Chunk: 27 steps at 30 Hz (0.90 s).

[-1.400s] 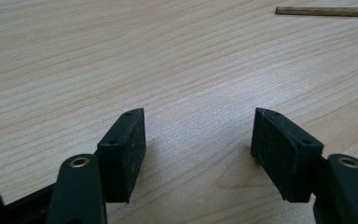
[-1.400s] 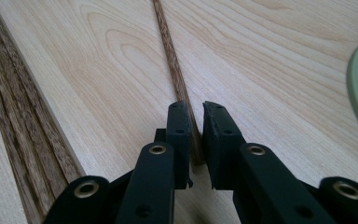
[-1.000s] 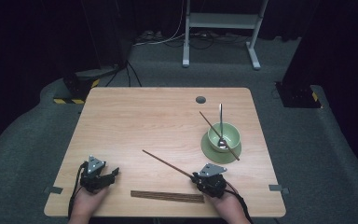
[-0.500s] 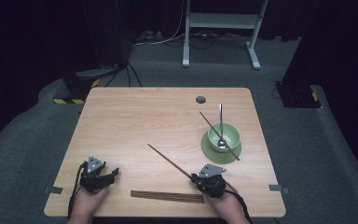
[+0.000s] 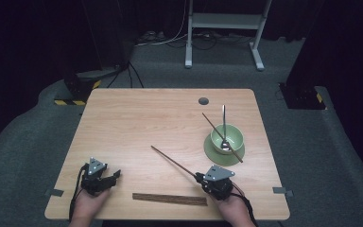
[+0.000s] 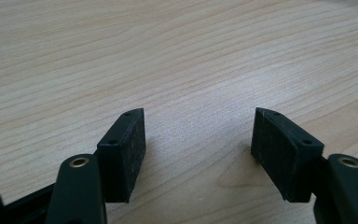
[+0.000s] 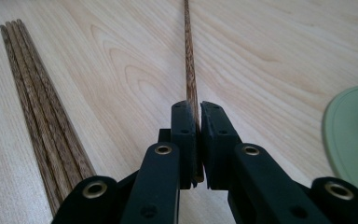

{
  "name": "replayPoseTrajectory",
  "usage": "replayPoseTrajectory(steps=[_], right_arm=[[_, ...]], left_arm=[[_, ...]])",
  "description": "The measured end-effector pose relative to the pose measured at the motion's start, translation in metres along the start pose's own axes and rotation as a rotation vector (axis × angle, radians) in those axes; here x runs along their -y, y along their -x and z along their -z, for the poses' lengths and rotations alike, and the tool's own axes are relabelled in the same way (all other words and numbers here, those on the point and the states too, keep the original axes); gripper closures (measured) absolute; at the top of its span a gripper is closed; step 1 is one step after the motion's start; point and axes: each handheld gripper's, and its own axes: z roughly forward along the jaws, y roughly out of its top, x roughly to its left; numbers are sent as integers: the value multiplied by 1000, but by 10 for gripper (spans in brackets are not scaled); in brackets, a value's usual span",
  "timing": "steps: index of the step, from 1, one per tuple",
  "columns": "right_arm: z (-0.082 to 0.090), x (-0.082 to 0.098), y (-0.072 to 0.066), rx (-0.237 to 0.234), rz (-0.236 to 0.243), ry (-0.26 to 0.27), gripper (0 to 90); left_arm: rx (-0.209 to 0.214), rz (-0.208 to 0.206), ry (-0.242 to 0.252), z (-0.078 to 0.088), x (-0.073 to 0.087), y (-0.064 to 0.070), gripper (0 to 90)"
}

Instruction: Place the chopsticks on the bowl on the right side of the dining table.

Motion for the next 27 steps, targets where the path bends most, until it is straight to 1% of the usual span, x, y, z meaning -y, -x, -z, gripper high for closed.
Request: replayPoseTrajectory(steps=[7, 11, 12, 13, 15, 17, 18, 20, 21, 23, 24, 26, 27], right_arm=[[8, -2, 2, 16, -9, 35, 845], [11, -2, 1, 26, -6, 41, 845], [14, -4, 2, 39, -8, 56, 845], [14, -4, 2, 39, -8, 56, 845], [18, -7, 4, 52, -11, 73, 845], [20, -8, 4, 59, -7, 74, 845], [22, -10, 5, 72, -1, 80, 845], [23, -11, 6, 74, -4, 83, 845], [24, -12, 8, 85, -6, 86, 845], [25, -12, 8, 88, -10, 89, 845], [27, -12, 10, 98, -16, 91, 845], [28, -12, 11, 101, -11, 91, 845], [31, -13, 13, 114, -11, 91, 845]], left_arm=[[9, -3, -3, 0, 0, -1, 358], [10, -3, -3, 0, 0, -1, 358], [10, -3, -3, 0, 0, -1, 358], [10, -3, -3, 0, 0, -1, 358], [9, -4, -2, 0, 0, -1, 359], [9, -5, -1, 0, 0, -1, 358], [11, -7, -1, 0, 0, 0, 358], [12, -11, -1, 0, 0, 0, 359], [10, -12, -1, 0, 0, 0, 356], [10, -12, 0, 0, 0, 0, 356], [16, -8, -2, 0, 0, 0, 355], [17, -4, -3, 0, 0, 0, 353], [19, -6, -2, 0, 0, 0, 353]])
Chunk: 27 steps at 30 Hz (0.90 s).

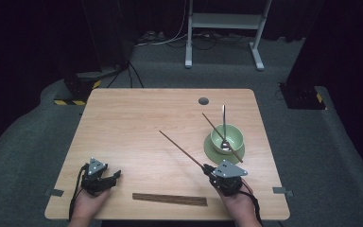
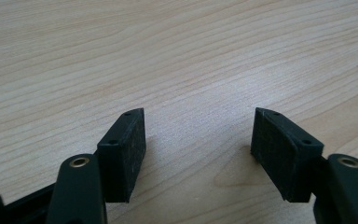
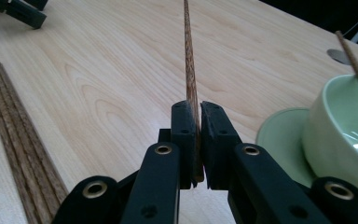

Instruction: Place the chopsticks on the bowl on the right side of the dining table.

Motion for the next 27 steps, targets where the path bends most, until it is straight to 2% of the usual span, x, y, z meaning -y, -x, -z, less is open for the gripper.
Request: replayPoseTrajectory(steps=[12, 18, 27], right_arm=[[8, -4, 10, 39, -14, 2, 845], [8, -5, 18, 51, -43, 6, 845], [16, -4, 33, 99, -85, 19, 845]], left_arm=[[7, -7, -3, -1, 0, 0, 317], [15, -8, -9, -2, -1, 0, 282], [20, -18, -10, -1, -1, 1, 267]])
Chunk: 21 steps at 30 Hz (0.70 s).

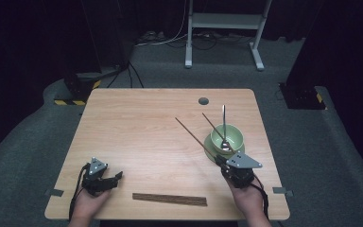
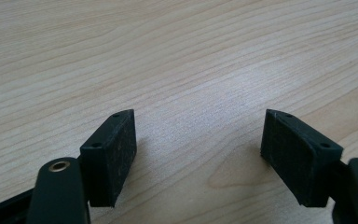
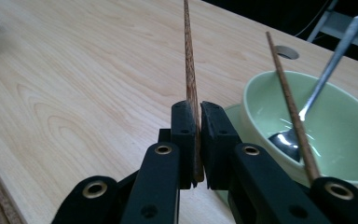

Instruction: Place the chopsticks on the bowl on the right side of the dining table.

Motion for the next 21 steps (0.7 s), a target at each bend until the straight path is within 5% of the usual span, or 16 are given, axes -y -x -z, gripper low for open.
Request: replayPoseTrajectory(steps=[21], right_arm=[[5, 10, 26, 114, -69, -31, 845]], left_arm=[[0, 2, 1, 0, 0, 0, 274]])
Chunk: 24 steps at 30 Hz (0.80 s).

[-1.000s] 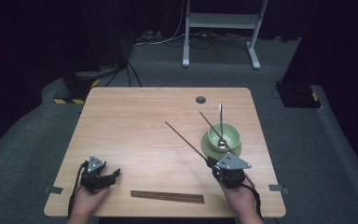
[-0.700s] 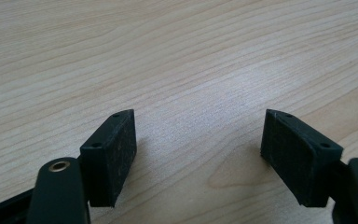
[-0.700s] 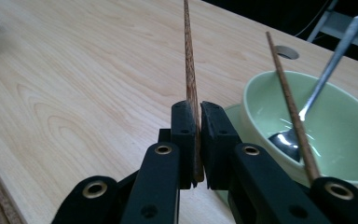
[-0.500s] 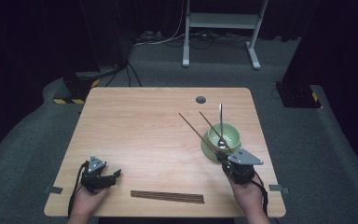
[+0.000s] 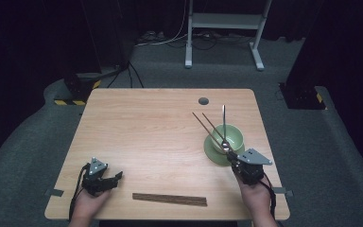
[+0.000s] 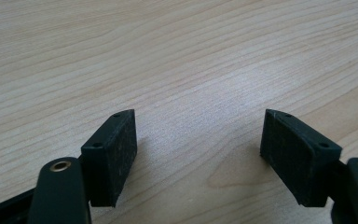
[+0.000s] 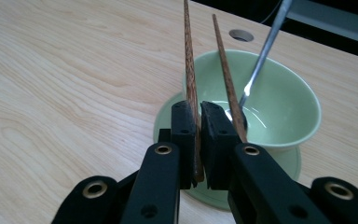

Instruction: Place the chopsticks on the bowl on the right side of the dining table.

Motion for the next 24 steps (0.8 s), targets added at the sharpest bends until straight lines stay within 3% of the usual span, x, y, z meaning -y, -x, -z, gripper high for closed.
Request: replayPoseTrajectory(steps=[8, 24], right_arm=[[1, 7, 7, 28, -24, -20, 845], [1, 15, 9, 37, -37, -39, 843]], left_arm=[[-3, -2, 3, 0, 0, 0, 280], [-3, 4, 1, 0, 0, 0, 282]])
